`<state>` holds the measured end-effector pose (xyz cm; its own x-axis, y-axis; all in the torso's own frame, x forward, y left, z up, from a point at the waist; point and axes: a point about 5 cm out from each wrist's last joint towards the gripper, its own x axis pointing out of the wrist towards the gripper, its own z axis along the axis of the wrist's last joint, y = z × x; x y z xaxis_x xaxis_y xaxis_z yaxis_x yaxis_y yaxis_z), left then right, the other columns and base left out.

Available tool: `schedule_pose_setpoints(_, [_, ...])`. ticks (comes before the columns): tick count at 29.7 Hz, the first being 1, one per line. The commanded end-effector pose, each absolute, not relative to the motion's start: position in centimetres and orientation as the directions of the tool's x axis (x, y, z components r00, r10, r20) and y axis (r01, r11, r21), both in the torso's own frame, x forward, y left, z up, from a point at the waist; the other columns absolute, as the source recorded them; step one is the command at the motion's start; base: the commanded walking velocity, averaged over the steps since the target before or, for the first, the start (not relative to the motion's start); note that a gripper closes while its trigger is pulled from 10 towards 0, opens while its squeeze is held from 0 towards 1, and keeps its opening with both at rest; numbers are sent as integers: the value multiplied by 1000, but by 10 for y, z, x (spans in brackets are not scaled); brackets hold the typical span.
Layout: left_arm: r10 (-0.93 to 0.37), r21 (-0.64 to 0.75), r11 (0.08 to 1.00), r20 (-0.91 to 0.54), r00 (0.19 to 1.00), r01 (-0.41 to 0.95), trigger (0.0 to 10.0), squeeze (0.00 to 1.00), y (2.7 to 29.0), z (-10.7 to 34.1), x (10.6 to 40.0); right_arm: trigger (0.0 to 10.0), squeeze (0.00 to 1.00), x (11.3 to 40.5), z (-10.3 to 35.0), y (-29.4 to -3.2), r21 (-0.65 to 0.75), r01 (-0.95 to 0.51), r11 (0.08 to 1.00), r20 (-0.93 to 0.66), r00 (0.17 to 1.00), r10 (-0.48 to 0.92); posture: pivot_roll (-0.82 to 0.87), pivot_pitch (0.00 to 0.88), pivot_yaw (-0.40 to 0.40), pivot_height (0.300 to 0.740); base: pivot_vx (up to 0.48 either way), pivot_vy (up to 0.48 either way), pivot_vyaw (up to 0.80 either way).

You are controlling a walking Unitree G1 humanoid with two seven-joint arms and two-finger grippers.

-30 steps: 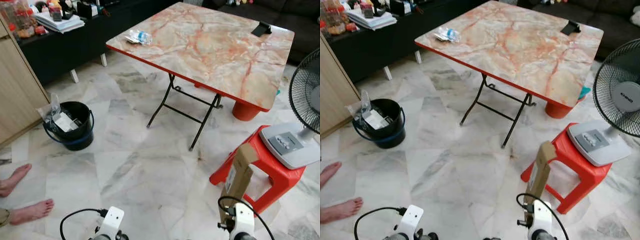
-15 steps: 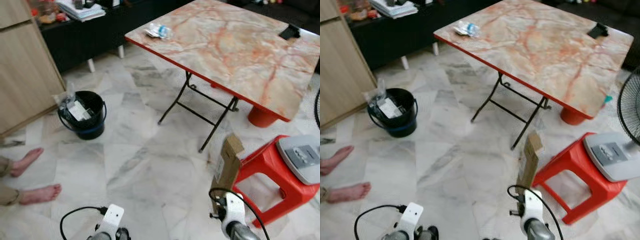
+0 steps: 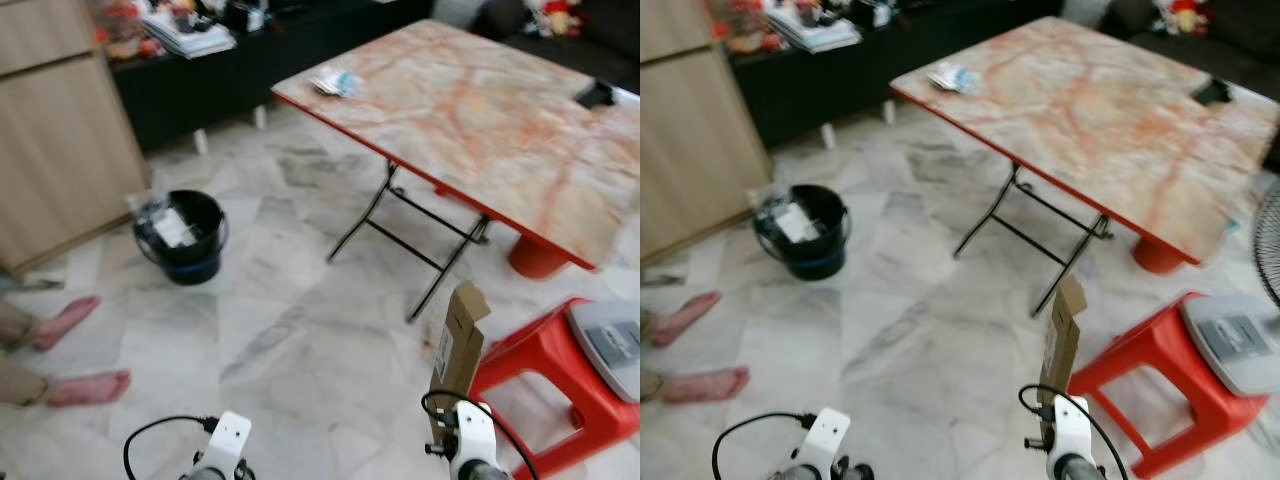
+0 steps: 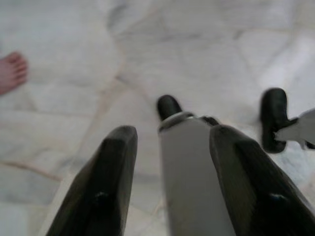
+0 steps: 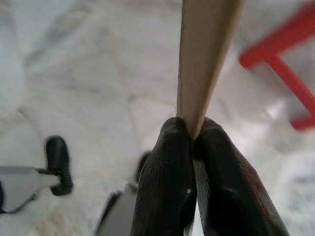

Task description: Picking trash to rubbish bin

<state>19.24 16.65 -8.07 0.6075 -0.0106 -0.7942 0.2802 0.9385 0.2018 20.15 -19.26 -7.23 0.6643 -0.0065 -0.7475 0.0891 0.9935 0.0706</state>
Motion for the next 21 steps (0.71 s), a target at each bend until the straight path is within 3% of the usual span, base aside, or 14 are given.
schedule_pose_setpoints(1, [-13,190,941,-807,591,281,10000,0,162,-83,188,10000,0,195,-74,-201,82,136,987,-748,663,-29,41,116,-91,740,304,0,0])
schedule_pose_setpoints(5, [-13,192,940,-805,592,282,10000,0,162,-83,188,10000,0,200,-72,-197,84,109,990,-739,674,-12,41,116,-91,740,307,0,0])
schedule_pose_setpoints(12, [-13,192,940,-806,591,281,10000,0,162,-84,188,10000,0,201,-72,-196,90,109,990,-739,674,-7,44,105,-91,740,310,0,721])
schedule_pose_setpoints(21, [-14,191,940,-806,592,283,10000,0,162,-84,188,10000,0,203,-70,-197,86,104,991,-730,683,-9,44,98,-93,740,311,0,72])
